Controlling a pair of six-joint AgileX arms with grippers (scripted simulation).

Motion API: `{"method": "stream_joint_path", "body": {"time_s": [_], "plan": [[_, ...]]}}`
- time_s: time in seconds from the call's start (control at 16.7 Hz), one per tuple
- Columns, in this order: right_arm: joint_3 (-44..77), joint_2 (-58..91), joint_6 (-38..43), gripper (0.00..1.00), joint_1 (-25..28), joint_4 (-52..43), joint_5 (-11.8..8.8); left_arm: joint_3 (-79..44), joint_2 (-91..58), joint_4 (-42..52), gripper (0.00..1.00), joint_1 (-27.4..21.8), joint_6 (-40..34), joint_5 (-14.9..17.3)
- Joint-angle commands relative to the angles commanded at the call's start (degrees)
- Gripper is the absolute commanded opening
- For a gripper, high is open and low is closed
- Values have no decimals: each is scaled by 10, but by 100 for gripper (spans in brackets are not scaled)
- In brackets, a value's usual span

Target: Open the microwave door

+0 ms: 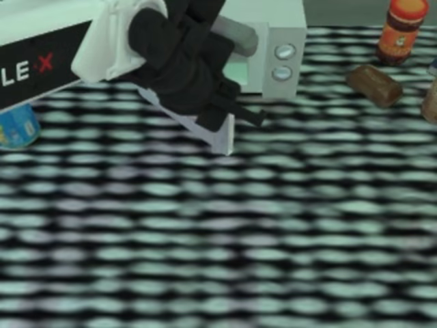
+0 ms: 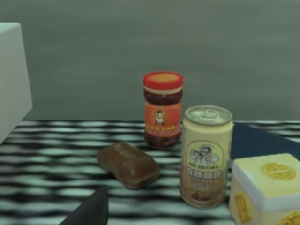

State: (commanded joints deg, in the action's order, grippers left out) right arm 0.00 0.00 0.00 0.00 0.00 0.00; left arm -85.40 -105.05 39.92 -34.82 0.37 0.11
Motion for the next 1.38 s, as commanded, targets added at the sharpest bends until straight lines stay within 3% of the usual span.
{"method": "stream_joint_path", "body": {"time_s": [0.84, 1.38], "plan": [[0, 0, 0, 100, 0, 0, 0, 0, 0, 0, 0, 0, 0, 0], [0, 0, 0, 100, 0, 0, 0, 42, 35, -6, 0, 25, 73, 43]]}}
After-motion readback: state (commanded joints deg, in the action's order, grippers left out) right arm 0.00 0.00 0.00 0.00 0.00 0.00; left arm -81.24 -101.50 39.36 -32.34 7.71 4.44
